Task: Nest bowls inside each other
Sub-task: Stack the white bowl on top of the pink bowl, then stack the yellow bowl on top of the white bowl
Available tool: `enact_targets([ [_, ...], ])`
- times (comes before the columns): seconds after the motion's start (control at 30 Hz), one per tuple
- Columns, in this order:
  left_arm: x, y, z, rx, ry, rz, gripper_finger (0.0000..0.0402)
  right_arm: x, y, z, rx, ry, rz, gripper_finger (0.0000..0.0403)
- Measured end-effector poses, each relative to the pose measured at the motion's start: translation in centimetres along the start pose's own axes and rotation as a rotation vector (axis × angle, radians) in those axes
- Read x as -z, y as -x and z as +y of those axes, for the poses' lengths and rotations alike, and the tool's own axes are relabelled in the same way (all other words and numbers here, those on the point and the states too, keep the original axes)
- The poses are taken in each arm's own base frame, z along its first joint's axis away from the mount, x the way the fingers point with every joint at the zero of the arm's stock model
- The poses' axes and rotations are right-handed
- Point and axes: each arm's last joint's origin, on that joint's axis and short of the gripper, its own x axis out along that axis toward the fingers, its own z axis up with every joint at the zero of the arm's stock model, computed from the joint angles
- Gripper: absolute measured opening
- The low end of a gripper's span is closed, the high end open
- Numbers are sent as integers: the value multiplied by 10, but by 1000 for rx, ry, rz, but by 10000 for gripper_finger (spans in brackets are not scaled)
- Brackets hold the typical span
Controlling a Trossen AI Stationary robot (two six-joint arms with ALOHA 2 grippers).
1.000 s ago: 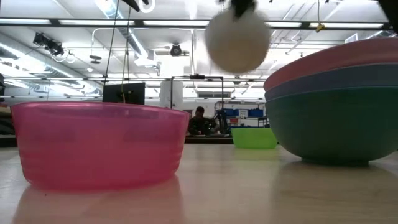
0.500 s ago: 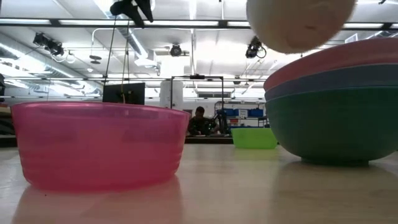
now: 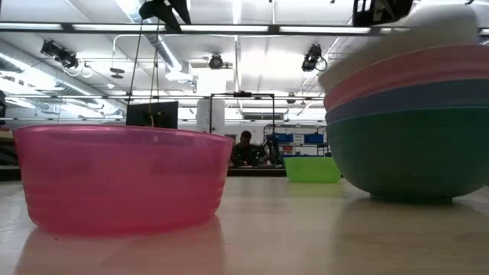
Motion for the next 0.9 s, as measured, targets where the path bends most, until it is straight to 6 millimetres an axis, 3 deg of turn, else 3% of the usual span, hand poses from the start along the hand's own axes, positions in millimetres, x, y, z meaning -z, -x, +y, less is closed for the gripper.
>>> enact_targets([
  [0.27, 0, 0, 0, 0, -25, 0, 208, -3, 15, 9, -60, -52, -49, 87],
  [0.47, 0, 0, 0, 0, -27, 0, 208, 9, 37, -2, 173, -262, -231, 97],
  [0.67, -2, 0, 0, -4, -55, -17, 208, -9, 42, -26, 265, -453, -349, 85],
  [0.9, 6, -7, 2, -47, -164, 58, 208, -39, 60, -76, 379, -634, -499, 82],
])
